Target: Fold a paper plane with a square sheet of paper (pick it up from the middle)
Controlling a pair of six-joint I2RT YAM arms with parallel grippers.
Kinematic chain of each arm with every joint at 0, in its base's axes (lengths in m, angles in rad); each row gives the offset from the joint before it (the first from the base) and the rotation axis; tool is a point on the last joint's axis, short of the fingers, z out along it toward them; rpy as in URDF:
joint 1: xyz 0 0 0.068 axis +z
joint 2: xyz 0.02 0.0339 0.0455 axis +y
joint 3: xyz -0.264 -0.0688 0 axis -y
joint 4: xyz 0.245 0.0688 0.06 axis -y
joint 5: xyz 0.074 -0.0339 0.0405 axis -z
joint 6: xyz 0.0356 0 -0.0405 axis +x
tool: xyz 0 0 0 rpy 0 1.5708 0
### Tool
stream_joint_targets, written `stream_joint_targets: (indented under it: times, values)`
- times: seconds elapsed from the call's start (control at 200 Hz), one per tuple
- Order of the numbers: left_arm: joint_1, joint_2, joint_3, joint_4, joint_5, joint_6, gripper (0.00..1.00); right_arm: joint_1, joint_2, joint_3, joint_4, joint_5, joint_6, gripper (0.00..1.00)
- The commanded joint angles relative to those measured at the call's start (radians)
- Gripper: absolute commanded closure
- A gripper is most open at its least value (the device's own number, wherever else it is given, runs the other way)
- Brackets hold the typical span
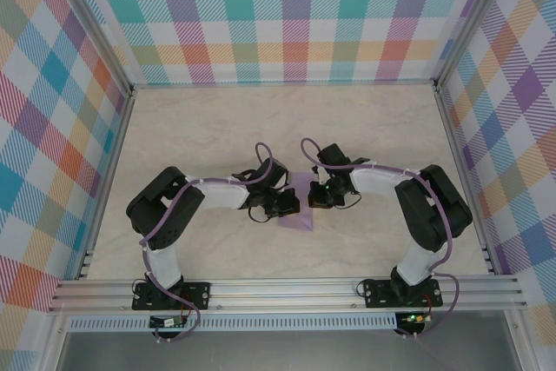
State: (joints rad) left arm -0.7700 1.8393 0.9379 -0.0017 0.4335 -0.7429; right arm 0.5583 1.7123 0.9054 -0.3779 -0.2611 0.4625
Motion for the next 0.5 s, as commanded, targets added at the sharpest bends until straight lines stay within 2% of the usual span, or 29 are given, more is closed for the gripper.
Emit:
stream_joint_targets:
  times: [0.0, 0.285, 0.41, 0.495]
  values:
    - [-0.008, 0.022, 0.024, -0.044, -0.018, 0.011, 0.92, 0.000, 0.022, 0.017, -0.026, 0.019, -0.012, 0.95]
    - [-0.009, 0.029, 0.022, -0.073, -0.033, 0.006, 0.92, 0.000, -0.068, 0.032, -0.049, 0.069, 0.010, 0.80]
    - [-0.009, 0.028, 0.018, -0.078, -0.041, 0.004, 0.92, -0.006, -0.083, 0.023, -0.033, 0.034, 0.013, 0.81]
    - [-0.009, 0.031, 0.020, -0.080, -0.042, 0.002, 0.92, -0.006, -0.057, 0.020, -0.012, -0.040, 0.007, 0.87]
